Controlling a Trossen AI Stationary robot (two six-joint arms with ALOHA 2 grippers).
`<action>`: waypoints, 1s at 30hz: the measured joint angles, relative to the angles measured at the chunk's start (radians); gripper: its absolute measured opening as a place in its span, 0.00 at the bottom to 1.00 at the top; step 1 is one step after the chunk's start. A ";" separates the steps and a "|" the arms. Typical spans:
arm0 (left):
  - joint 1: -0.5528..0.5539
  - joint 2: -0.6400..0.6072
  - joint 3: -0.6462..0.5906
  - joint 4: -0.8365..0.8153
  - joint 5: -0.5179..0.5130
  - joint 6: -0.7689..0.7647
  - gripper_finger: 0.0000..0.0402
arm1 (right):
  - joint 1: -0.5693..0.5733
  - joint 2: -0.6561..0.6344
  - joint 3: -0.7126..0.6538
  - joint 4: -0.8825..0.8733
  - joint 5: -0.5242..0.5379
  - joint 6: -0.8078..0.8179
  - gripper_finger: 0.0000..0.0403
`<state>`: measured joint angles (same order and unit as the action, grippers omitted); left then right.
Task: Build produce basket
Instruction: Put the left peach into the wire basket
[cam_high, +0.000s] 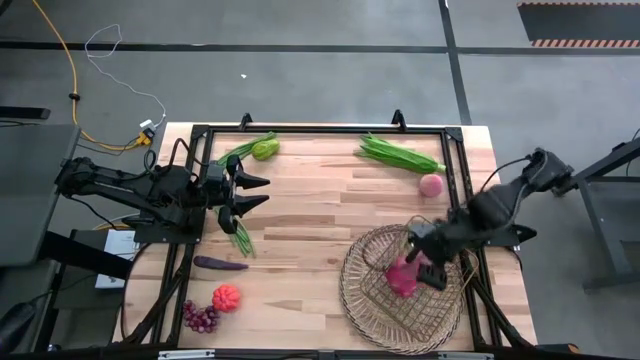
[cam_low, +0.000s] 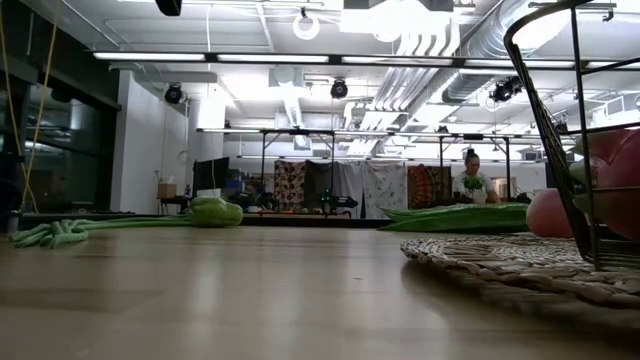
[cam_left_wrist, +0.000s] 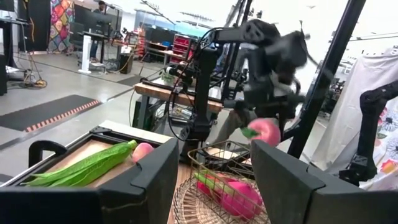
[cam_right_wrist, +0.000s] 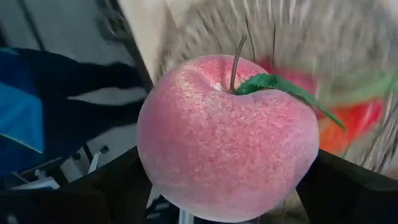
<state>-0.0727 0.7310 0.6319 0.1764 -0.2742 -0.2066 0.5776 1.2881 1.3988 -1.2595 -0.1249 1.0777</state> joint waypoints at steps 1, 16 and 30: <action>0.000 0.000 0.000 0.000 -0.001 0.000 0.47 | 0.031 0.000 -0.029 0.000 -0.003 0.065 0.78; 0.000 0.000 0.000 0.008 -0.002 0.053 0.47 | 0.129 0.001 -0.472 0.135 -0.111 0.406 0.78; 0.000 0.000 0.000 0.008 -0.002 0.052 0.47 | 0.129 0.001 -0.530 0.152 -0.079 0.400 0.87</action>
<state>-0.0727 0.7307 0.6319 0.1848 -0.2764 -0.1543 0.7071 1.2892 0.8692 -1.1079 -0.2038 1.4774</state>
